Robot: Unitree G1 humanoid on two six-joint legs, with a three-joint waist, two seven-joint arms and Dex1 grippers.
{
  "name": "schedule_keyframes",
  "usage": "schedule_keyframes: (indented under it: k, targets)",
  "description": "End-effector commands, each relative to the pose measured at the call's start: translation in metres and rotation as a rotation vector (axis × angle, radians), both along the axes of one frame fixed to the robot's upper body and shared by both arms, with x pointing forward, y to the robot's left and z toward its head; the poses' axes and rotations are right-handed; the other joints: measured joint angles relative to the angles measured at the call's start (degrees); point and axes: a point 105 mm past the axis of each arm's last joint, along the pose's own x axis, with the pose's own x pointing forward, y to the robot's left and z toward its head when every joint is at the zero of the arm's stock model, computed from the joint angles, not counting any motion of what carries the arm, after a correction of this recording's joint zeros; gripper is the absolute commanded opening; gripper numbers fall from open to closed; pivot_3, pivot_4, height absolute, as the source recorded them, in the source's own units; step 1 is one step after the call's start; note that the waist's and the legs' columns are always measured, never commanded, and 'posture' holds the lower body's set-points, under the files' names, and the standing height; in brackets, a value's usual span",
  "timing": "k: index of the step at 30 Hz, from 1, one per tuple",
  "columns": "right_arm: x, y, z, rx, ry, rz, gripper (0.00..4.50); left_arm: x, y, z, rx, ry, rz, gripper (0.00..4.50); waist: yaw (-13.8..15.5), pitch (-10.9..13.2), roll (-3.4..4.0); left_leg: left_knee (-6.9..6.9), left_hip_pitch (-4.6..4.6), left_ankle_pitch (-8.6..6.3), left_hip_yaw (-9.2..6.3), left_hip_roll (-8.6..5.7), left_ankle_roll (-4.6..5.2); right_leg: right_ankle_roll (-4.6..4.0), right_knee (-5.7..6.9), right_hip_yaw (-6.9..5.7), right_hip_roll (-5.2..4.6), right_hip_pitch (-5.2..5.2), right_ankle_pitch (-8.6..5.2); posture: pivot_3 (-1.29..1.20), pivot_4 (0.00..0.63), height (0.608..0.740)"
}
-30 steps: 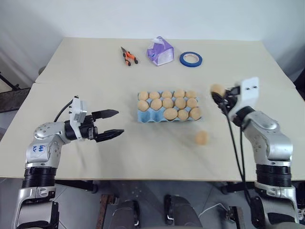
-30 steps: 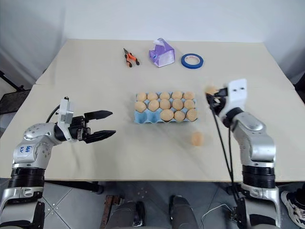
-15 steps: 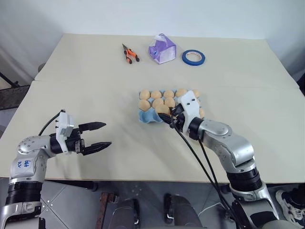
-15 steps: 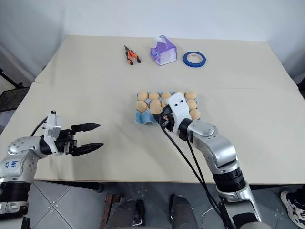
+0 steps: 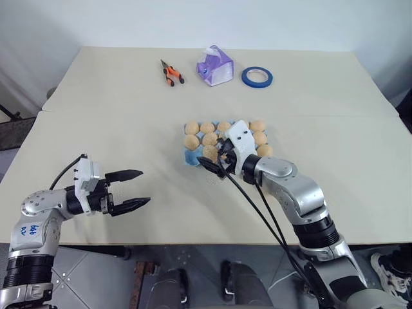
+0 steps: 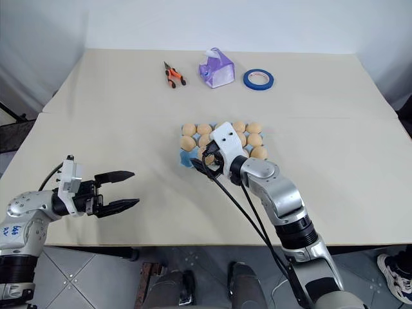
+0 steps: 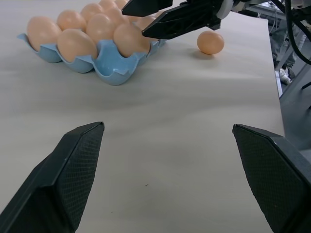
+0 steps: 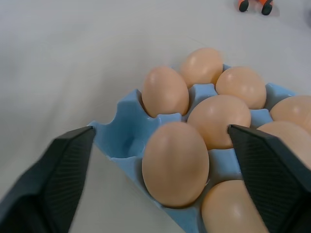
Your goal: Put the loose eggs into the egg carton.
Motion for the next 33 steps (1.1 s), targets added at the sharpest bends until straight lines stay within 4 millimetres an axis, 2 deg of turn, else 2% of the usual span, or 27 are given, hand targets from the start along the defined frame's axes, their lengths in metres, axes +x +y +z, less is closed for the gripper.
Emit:
schedule_keyframes:
  k: [1, 5, 7, 14, 18, 20, 26, 29, 33]
  targets:
    - [-0.008, -0.004, 0.028, 0.036, -0.085, 0.022, 4.47, 0.000, -0.002, 0.015, -0.013, -0.057, -0.012, 4.50, -0.15, 0.00, 0.00, 0.00, 0.00, 0.00, 0.00, 0.00, 0.00, 0.00, 0.00, 0.00, 0.00, 0.00, 0.00, 0.00, 0.150, 0.740]
    - [-0.026, -0.023, 0.042, 0.098, -0.096, 0.058, 4.47, 0.003, -0.005, 0.017, -0.020, -0.059, -0.019, 4.50, 0.03, 0.00, 0.00, 0.01, -0.01, -0.01, -0.01, 0.00, 0.01, 0.00, -0.01, -0.01, 0.00, 0.01, 0.00, 0.00, 0.150, 0.740]
    - [-0.037, -0.035, 0.043, 0.133, -0.070, 0.083, 4.47, 0.004, -0.006, 0.017, -0.022, -0.057, -0.025, 4.50, 0.29, 0.00, -0.01, 0.01, 0.00, -0.03, -0.07, 0.00, 0.02, 0.00, -0.04, -0.06, -0.01, 0.06, 0.00, 0.00, 0.150, 0.740]
    - [-0.067, -0.111, 0.028, 0.090, -0.047, 0.019, 4.47, 0.010, -0.008, 0.017, -0.025, -0.054, -0.037, 4.50, 1.18, 0.00, -0.01, 0.00, -0.02, -0.10, -0.03, -0.01, 0.11, 0.00, -0.26, -0.13, -0.02, 0.13, 0.00, 0.00, 0.150, 0.740]
    - [-0.090, -0.177, 0.008, 0.015, 0.028, -0.127, 4.47, 0.014, -0.007, 0.016, -0.028, -0.049, -0.034, 4.50, 1.24, 0.00, -0.01, 0.03, 0.05, -0.08, -0.01, 0.00, 0.13, 0.01, -0.23, -0.17, 0.00, 0.21, 0.00, 0.00, 0.150, 0.740]
    - [-0.100, -0.194, -0.002, -0.026, 0.078, -0.157, 4.47, 0.015, -0.007, 0.015, -0.029, -0.047, -0.035, 4.50, 1.33, -0.01, -0.01, 0.04, 0.04, -0.06, 0.01, 0.00, 0.14, 0.01, -0.20, -0.18, 0.02, 0.21, 0.00, 0.00, 0.150, 0.740]
    - [-0.120, -0.219, -0.021, -0.123, 0.149, -0.192, 4.47, 0.020, -0.006, 0.016, -0.028, -0.047, -0.043, 4.50, 1.16, -0.01, -0.02, 0.18, 0.18, -0.03, 0.07, 0.01, 0.13, 0.00, -0.06, -0.12, 0.04, 0.30, 0.01, 0.00, 0.150, 0.740]
    - [-0.118, -0.214, -0.019, -0.114, 0.125, -0.185, 4.47, 0.022, -0.007, 0.017, -0.026, -0.051, -0.048, 4.50, 1.16, -0.01, -0.02, 0.21, 0.19, -0.02, 0.08, 0.00, -0.03, -0.04, -0.04, -0.11, 0.03, 0.30, 0.08, 0.00, 0.150, 0.740]
    - [-0.105, -0.196, -0.011, -0.054, 0.052, -0.187, 4.47, 0.024, -0.007, 0.018, -0.024, -0.055, -0.049, 4.50, 1.11, -0.01, -0.02, 0.20, 0.19, 0.01, 0.07, 0.01, -0.10, -0.08, -0.05, -0.07, 0.02, 0.29, 0.13, 0.00, 0.150, 0.740]
